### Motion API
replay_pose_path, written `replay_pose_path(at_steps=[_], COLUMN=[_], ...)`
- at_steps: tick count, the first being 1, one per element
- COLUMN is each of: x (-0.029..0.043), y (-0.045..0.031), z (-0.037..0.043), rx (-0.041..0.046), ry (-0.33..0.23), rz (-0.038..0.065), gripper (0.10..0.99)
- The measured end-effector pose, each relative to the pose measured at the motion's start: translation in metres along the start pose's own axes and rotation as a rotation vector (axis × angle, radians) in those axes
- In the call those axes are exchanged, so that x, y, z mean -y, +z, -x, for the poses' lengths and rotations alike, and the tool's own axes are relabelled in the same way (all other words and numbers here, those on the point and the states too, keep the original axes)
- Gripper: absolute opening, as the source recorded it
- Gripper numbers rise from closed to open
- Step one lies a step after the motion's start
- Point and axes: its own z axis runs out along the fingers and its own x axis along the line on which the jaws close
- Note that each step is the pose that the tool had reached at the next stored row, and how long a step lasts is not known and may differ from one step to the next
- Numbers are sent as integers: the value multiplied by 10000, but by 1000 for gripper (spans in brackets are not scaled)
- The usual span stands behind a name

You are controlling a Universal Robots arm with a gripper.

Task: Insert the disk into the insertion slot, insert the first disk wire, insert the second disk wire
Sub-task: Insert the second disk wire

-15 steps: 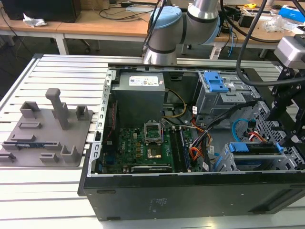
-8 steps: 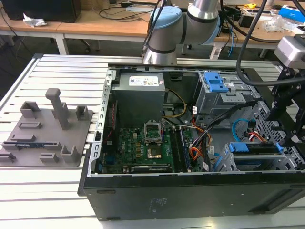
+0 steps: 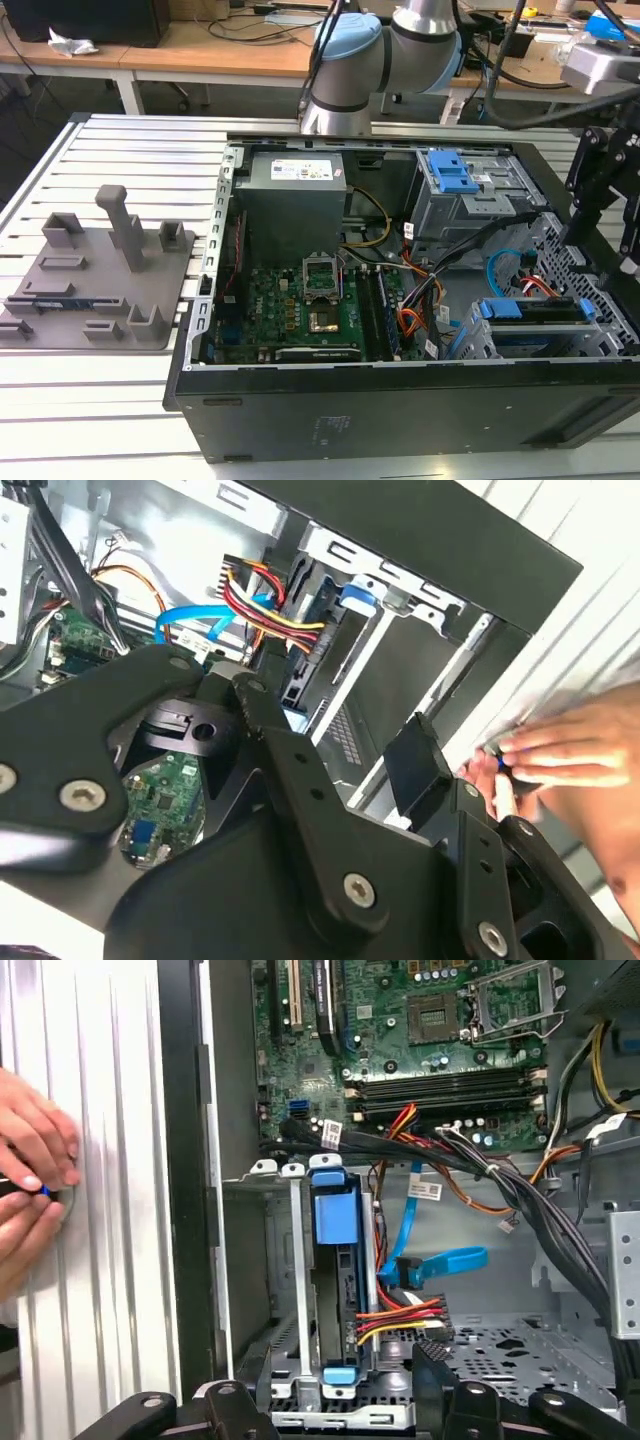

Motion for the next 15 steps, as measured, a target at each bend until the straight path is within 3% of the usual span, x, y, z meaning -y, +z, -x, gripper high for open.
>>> replay_pose_path(at_steps=[1, 2, 3, 5, 6, 9, 10, 11, 14, 15], x=[-3, -7, -10, -21, -33, -49, -60, -82, -214, -307], y=[-7, -18, -25, -39, -42, -36, -26, -22, -15, -8], z=[39, 103, 138, 219, 252, 315, 325, 325, 316, 311], rx=[-125, -368, -508, -826, -889, -923, -914, -910, -910, -909], ry=[4, 11, 15, 24, 22, -3, -6, 3, 11, 12], rz=[-7, -24, -33, -56, -65, -176, -310, -367, -391, -392], gripper=[667, 651, 651, 518, 518, 518, 518, 518, 518, 518])
